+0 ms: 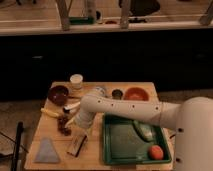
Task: Place eraser in table surface
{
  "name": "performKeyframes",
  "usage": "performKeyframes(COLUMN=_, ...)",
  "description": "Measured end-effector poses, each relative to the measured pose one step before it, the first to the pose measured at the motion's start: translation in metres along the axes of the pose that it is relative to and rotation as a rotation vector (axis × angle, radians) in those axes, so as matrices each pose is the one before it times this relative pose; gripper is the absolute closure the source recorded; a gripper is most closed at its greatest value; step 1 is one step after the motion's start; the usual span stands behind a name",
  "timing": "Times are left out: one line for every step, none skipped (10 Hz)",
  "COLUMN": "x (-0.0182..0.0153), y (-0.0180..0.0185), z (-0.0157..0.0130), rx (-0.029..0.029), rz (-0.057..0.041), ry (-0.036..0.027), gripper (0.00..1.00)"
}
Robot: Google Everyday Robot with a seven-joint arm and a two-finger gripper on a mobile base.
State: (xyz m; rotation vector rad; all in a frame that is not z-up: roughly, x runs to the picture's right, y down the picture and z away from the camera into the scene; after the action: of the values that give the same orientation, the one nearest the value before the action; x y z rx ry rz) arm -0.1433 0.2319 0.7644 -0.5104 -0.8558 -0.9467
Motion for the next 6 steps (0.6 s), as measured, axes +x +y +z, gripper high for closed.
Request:
performKeyframes(x=-0.0004, y=-0.00039, z=0.00033, rx=-0.00064, rz=-0.00123, ry=-0.00042, gripper=0.2)
performKeyframes(x=-0.0006, y=-0.0008, z=0.00039, rx=-0.00045, rz=-0.00187, ry=-0.0007, gripper=0.2)
performKeyframes(x=0.00004, y=0.00006, z=-0.00006, rx=0.00014, rz=0.00027, ry=0.00003, gripper=0.2)
performKeyframes(x=0.00009, y=0.00019, z=-0.00005, rx=0.00009, rz=0.00038, ry=0.00003, gripper=0.2)
performKeyframes(x=-0.00011, y=-0.00021, z=0.00002, rx=-0.00006, rz=-0.00042, ry=-0.00004, gripper=0.2)
performKeyframes(x=-0.00005, y=-0.00004, z=-0.00006, rx=0.00016, rz=0.00073, ry=-0.00004, gripper=0.2)
